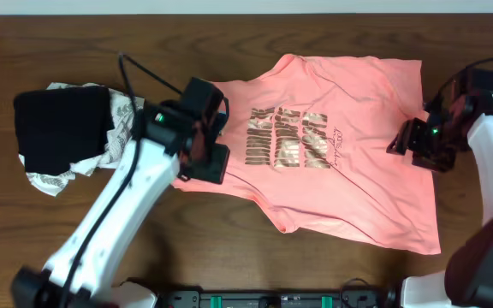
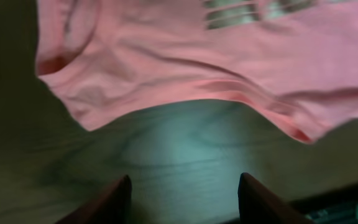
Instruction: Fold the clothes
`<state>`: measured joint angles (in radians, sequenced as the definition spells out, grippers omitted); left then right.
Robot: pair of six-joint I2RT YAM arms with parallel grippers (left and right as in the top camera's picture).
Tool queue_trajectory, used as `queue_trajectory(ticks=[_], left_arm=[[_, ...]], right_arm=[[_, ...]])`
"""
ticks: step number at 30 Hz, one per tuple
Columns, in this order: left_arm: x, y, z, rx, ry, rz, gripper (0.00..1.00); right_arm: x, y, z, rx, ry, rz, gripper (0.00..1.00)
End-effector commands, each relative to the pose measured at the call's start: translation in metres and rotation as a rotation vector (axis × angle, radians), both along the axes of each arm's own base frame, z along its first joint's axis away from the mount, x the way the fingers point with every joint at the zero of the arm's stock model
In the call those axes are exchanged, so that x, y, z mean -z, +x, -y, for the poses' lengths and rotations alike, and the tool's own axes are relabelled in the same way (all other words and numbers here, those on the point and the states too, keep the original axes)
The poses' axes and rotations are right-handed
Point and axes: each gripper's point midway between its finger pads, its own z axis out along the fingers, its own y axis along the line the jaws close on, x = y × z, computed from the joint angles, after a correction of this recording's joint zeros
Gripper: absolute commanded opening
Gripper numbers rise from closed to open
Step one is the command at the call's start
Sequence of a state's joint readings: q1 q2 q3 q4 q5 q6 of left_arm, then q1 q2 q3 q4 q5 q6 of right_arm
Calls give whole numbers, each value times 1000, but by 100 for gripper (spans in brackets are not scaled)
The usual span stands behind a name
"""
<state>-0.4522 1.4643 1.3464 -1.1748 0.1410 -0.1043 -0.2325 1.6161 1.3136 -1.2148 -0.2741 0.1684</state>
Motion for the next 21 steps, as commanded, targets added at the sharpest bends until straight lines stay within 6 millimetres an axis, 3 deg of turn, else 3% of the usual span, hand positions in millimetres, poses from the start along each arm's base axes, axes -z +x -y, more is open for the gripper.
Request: queue_trajectory(ticks=[1,6,10,16,21], left_arm=[[-20,-18,21,84,-46,50,56],[-15,-35,55,209,-62,69,60],[12,-33,65,203,-48,63,61],[57,-44,91,211,-175,-32,67],[78,-50,114,232,-292,-99,71]], right_arm=[[-26,-9,2,-21,-36,66,63],[-45,-32,13,58,-128,57,70],[-47,-45,15,108,-142,17,75],[-31,-56,12,159,-126,-50,78],[-6,-72,9,240,-108,-135,82]])
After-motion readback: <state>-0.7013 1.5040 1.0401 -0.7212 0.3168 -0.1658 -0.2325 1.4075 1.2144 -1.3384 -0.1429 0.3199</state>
